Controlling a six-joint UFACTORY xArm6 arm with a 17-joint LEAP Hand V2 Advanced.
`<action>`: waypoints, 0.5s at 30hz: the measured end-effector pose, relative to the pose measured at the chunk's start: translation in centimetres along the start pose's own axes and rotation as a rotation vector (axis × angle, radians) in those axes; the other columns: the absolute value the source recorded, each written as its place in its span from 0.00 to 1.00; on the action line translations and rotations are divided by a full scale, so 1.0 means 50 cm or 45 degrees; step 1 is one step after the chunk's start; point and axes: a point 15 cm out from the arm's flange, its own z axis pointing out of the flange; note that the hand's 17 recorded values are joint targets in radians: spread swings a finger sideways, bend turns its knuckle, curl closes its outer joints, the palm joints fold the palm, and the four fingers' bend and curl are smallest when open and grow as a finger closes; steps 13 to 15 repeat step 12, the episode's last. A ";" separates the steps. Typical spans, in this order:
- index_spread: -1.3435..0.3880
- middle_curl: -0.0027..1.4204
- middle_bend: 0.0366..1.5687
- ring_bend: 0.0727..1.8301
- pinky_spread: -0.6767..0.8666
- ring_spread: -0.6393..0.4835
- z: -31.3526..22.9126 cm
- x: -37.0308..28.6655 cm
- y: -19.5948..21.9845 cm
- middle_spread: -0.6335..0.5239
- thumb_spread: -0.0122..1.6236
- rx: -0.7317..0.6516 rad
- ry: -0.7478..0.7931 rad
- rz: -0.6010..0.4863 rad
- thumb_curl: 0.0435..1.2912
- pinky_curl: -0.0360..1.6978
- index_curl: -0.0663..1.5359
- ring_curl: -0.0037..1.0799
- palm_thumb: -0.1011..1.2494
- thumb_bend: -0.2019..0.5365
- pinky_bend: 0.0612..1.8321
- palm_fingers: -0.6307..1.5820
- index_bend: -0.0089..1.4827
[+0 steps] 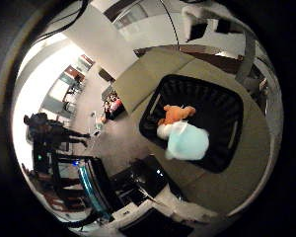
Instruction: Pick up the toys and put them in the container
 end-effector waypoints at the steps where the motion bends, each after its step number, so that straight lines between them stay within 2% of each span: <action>1: 0.54 0.26 0.27 0.33 0.68 0.66 0.003 -0.004 0.008 0.51 0.61 -0.021 -0.012 -0.002 0.20 0.23 0.31 0.32 0.33 0.23 0.54 0.32 0.28; 6: 0.53 0.24 0.21 0.29 0.71 0.70 0.000 0.022 0.020 0.51 0.60 -0.026 0.001 -0.002 0.19 0.19 0.29 0.27 0.33 0.23 0.51 0.35 0.23; 15: 0.53 0.23 0.16 0.26 0.72 0.67 -0.007 0.070 0.044 0.50 0.61 -0.033 0.029 0.018 0.19 0.14 0.28 0.24 0.33 0.24 0.49 0.38 0.19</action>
